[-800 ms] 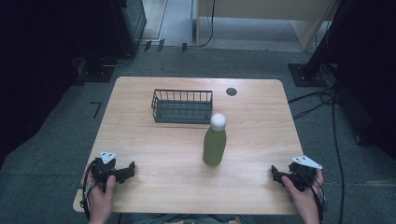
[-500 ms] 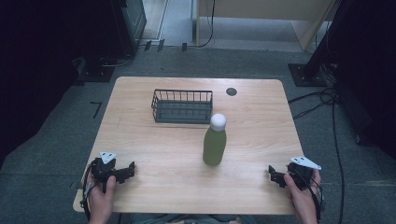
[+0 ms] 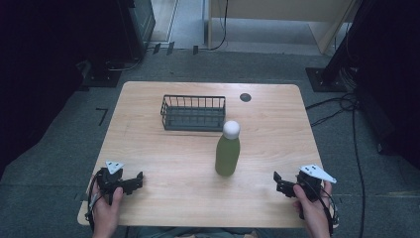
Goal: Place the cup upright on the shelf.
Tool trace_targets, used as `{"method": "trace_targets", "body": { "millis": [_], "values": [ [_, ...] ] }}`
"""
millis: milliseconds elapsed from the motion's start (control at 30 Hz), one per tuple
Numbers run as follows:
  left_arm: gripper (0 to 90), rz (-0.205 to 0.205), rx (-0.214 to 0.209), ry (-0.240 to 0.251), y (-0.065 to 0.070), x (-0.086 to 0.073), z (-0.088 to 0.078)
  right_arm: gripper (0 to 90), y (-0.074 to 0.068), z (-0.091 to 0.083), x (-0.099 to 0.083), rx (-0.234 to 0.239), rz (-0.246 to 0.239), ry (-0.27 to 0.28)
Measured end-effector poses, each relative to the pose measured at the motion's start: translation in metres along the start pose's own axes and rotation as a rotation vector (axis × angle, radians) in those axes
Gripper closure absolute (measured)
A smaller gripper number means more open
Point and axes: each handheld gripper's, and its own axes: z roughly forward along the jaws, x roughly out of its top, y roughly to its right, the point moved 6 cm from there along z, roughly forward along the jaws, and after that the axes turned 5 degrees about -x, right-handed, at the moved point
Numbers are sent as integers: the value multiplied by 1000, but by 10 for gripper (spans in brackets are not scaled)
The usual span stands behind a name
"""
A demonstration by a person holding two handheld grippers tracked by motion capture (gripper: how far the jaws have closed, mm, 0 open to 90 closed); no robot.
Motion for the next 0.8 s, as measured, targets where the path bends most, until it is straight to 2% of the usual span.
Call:
{"method": "trace_targets", "body": {
  "millis": [400, 567, 800],
  "values": [
    [0, 0, 0, 0, 0, 0, 0, 0, -53, -5, 18, 86, -67, 31],
    [0, 0, 0, 0, 0, 0, 0, 0, -70, -6, 21, 123, -83, 26],
    [0, 0, 0, 0, 0, 0, 0, 0, -90, -6, 27, 160, -110, 46]
  ]
}}
